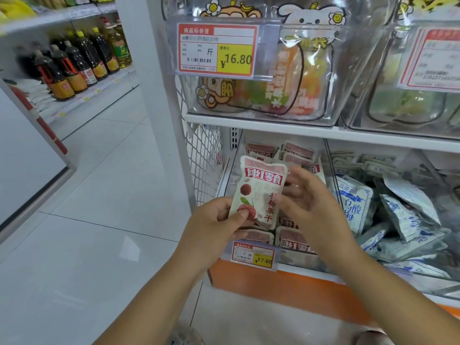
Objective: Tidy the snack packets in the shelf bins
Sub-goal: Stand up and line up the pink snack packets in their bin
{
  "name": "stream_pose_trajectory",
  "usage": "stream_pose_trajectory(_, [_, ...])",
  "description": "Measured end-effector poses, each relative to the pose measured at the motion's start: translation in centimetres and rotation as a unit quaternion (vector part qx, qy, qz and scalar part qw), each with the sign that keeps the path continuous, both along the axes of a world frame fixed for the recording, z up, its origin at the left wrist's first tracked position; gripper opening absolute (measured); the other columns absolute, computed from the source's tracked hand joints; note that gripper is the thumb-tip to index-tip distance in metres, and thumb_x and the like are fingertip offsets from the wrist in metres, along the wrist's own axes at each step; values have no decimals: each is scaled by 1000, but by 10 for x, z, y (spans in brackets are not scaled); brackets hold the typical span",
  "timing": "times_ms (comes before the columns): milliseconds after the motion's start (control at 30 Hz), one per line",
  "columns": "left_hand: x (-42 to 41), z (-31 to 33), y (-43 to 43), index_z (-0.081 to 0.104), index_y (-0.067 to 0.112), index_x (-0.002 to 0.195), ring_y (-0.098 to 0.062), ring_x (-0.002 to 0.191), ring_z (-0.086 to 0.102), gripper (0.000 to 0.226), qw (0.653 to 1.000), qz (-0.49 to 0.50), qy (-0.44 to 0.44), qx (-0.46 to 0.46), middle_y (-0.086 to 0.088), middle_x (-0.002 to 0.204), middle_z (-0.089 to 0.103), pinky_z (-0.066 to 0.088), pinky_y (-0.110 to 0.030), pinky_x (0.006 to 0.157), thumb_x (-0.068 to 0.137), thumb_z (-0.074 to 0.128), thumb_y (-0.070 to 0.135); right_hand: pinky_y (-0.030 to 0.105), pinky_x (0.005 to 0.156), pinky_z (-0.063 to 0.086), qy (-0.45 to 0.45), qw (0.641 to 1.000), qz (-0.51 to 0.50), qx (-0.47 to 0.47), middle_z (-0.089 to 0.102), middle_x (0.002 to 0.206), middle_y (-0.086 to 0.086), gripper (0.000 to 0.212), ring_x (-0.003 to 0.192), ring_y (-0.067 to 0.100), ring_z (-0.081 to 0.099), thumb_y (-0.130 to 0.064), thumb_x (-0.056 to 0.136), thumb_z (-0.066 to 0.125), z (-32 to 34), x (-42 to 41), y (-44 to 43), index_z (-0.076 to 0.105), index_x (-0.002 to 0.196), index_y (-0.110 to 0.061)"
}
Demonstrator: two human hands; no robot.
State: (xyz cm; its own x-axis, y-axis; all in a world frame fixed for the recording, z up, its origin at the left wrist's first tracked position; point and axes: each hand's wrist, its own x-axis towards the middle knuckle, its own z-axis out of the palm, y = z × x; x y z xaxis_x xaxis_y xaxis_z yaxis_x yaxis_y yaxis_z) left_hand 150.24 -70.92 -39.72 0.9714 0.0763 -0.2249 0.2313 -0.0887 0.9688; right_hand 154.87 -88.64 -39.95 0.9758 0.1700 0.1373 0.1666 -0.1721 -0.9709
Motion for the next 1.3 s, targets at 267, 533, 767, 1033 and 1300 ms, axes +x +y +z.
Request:
stream_pose_trajectory(267, [3,8,7,64,36,106,3,84,67,23,993,5,-69,94,20,93,71,54,-15,68,84,69,35,33,75,58,70,991,101,60,74,96,3,33,93,19,70,-3,80,69,30,17,11,58,108,-17])
stream_pose_trajectory(533, [-12,8,37,60,39,92,13,79,60,12,965,144,-114,187,33,84,65,41,-8,57,85,66,33,31,87,52,-51,896,197,-395,68,98,-19,15,92,5,63,-25,89,64,35,63,9,71,99,-34])
stream_pose_trajectory(767, [-12,5,51,62,40,94,8,83,63,15,969,158,-93,164,27,91,69,45,-16,65,85,67,30,34,85,50,-35,705,326,-628,50,123,-7,50,101,16,53,-17,81,69,12,87,42,54,127,-27])
stream_pose_trajectory(1033, [-4,5,46,63,36,103,0,89,67,19,979,135,-74,135,23,97,70,49,-19,72,84,66,33,33,71,44,-160,663,277,-677,48,111,6,39,96,24,52,-7,84,56,4,80,49,50,123,-15])
stream_pose_trajectory(1300, [-2,4,46,63,35,106,-2,93,67,22,981,126,-77,129,21,101,70,52,-24,78,85,66,32,37,76,51,-170,720,265,-619,54,97,-3,22,88,18,54,-23,78,71,-9,89,40,58,95,-18])
